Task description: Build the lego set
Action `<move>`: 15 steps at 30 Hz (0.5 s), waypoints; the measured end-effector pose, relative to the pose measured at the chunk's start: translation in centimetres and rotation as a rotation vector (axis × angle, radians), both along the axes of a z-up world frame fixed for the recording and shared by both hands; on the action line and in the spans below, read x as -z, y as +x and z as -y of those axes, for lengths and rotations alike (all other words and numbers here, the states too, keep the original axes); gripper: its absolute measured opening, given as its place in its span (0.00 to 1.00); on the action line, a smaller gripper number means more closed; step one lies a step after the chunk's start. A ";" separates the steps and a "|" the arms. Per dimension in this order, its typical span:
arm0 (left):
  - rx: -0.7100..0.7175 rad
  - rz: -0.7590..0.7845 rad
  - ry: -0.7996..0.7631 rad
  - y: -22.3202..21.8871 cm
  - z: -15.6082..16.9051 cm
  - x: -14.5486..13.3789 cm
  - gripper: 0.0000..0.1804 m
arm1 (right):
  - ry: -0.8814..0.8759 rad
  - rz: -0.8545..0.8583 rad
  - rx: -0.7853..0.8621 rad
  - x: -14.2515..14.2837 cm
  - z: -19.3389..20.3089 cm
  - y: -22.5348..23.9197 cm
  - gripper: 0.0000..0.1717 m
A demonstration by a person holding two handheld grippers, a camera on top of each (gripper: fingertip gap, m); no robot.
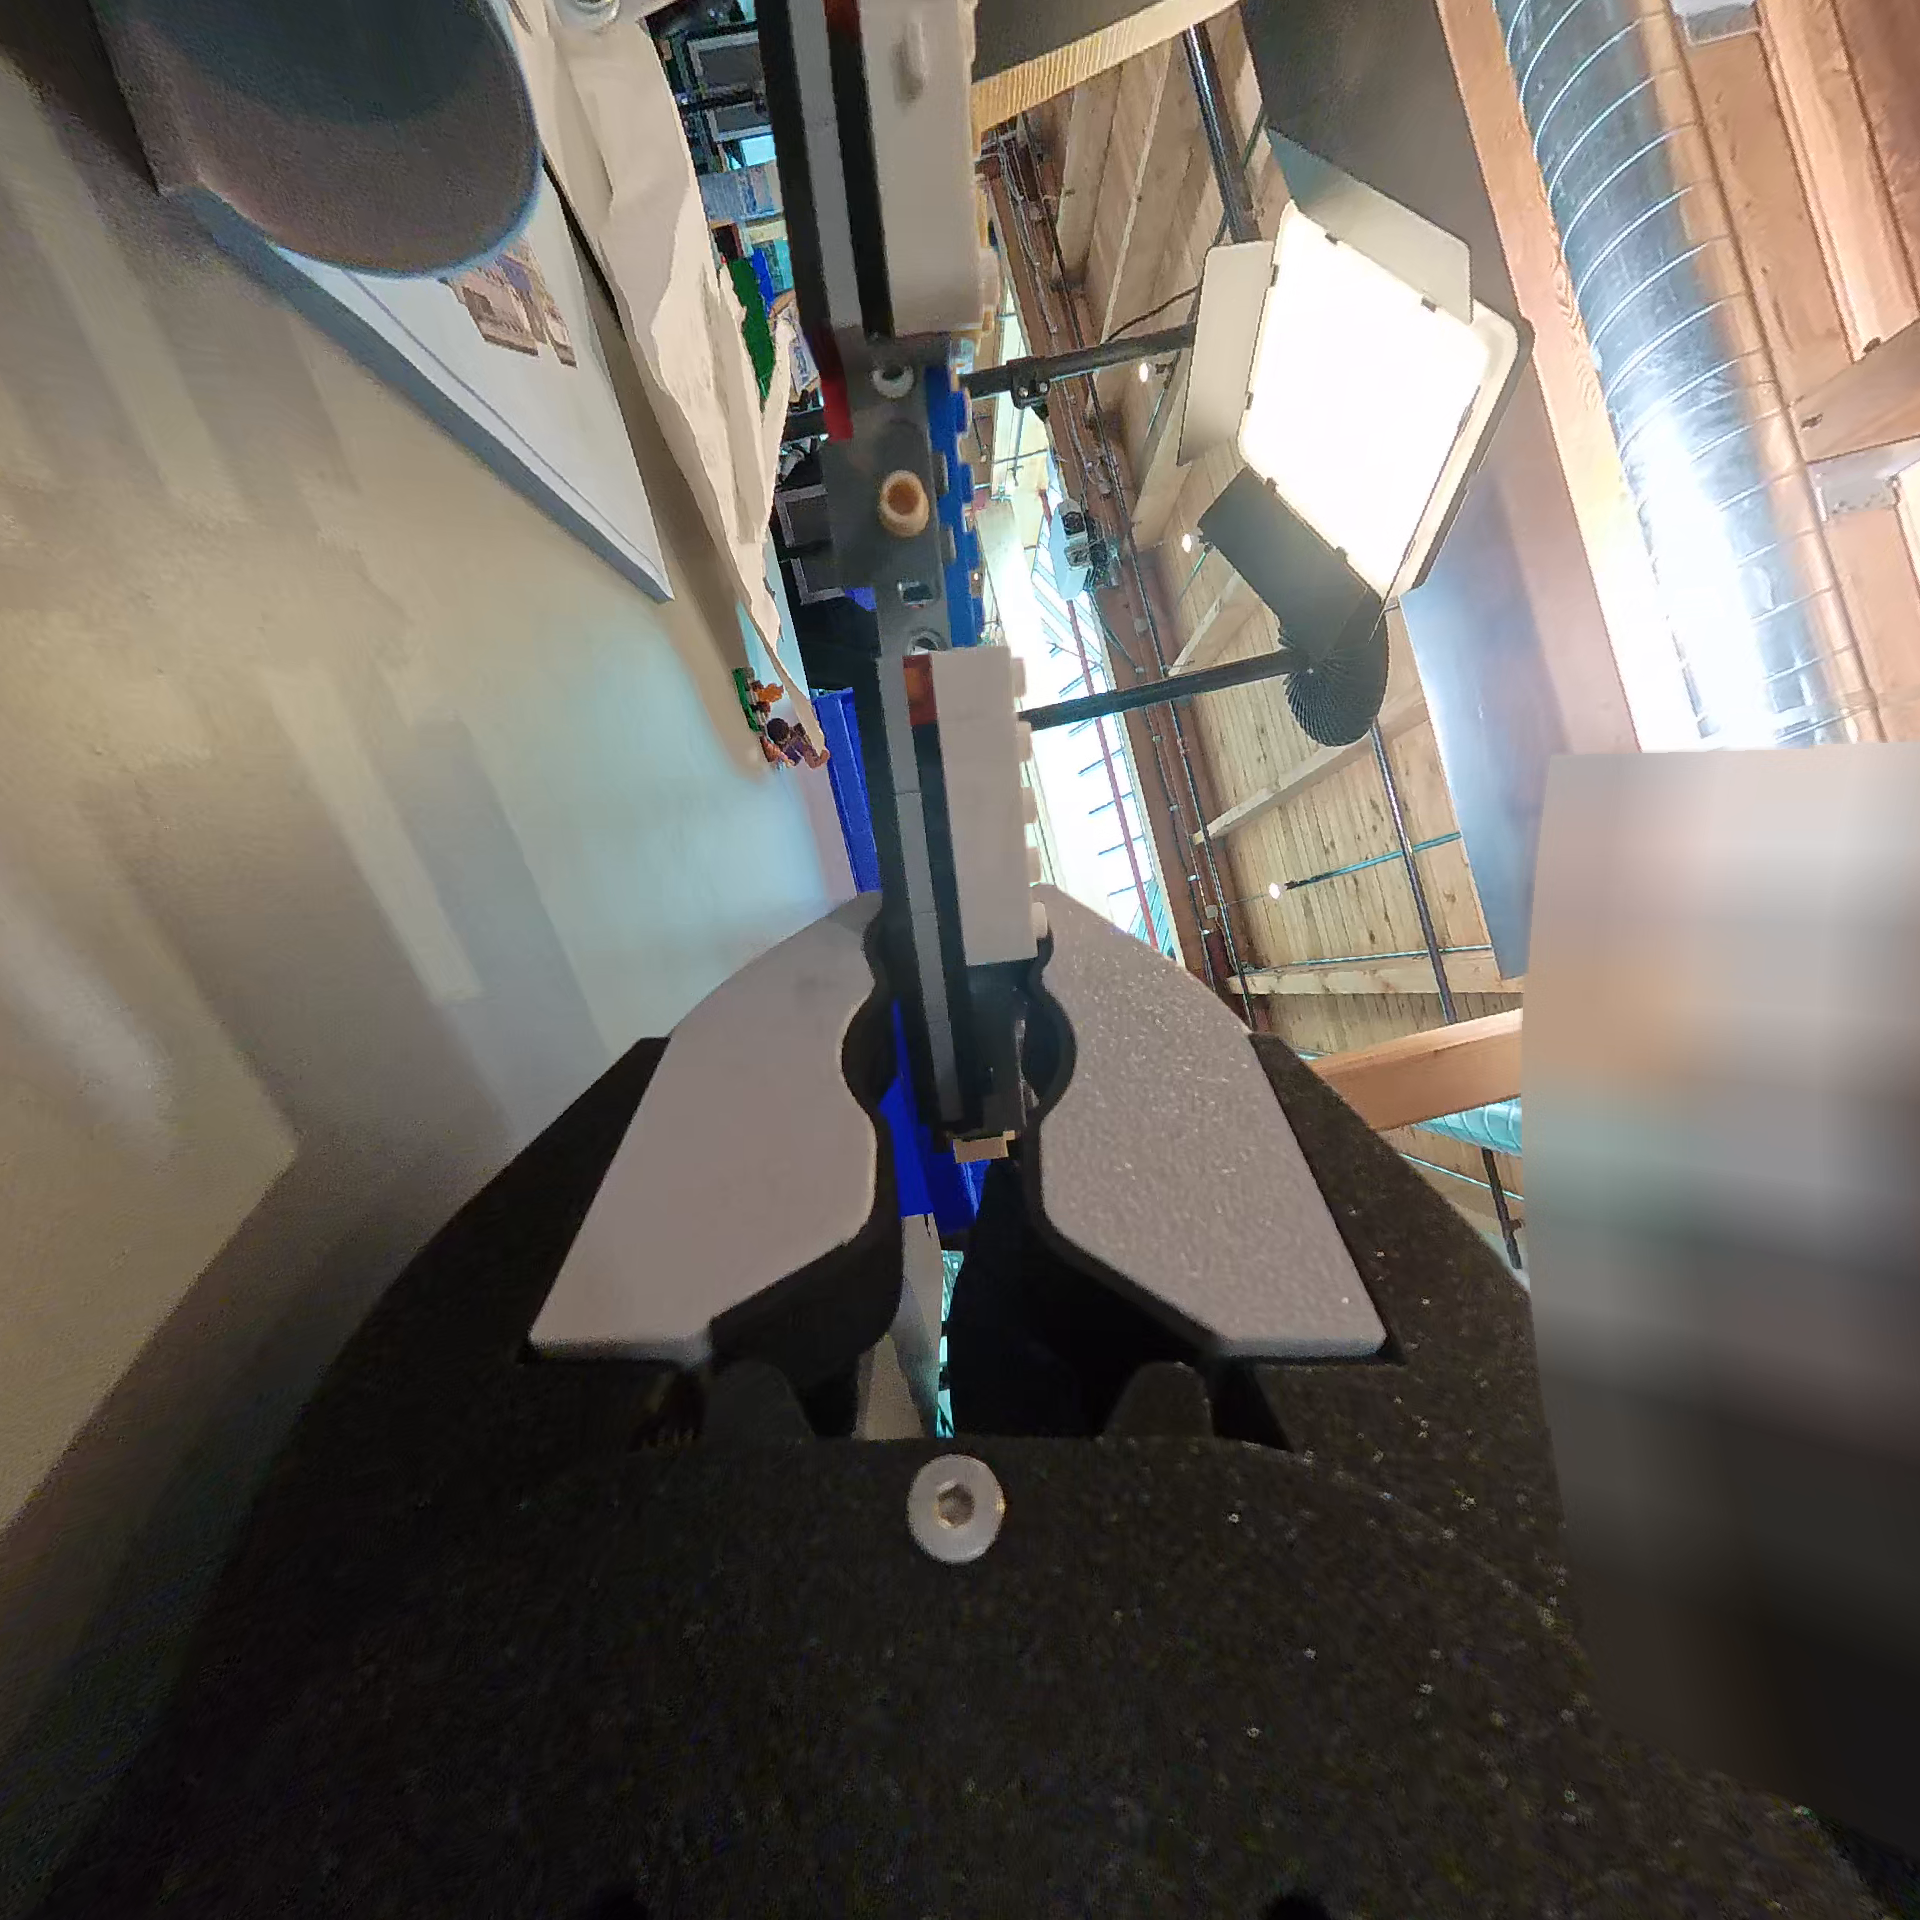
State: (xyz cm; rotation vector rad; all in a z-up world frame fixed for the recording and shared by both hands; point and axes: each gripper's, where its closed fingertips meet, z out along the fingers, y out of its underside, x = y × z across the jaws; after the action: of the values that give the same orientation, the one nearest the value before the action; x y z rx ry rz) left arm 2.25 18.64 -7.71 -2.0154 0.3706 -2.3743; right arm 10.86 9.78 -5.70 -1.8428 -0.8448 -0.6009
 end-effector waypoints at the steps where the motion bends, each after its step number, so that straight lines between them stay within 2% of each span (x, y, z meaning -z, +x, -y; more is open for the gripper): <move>1: -0.001 -0.002 0.003 -0.1 0.1 0.0 0.11 | -0.014 -0.028 0.014 0.2 0.6 0.2 0.14; 7: -0.006 -0.004 -0.006 -0.7 0.4 0.1 0.11 | -0.070 -0.096 0.095 1.8 2.8 1.2 0.13; 15: 0.003 -0.006 0.008 -0.7 0.8 0.1 0.11 | -0.133 -0.176 0.201 3.7 2.9 2.1 0.12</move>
State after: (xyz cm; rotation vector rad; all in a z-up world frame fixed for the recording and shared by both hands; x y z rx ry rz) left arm 1.57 17.86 -7.86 -2.0213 0.3825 -2.3650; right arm 12.92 6.91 -9.40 -2.0841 -0.5995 -0.5073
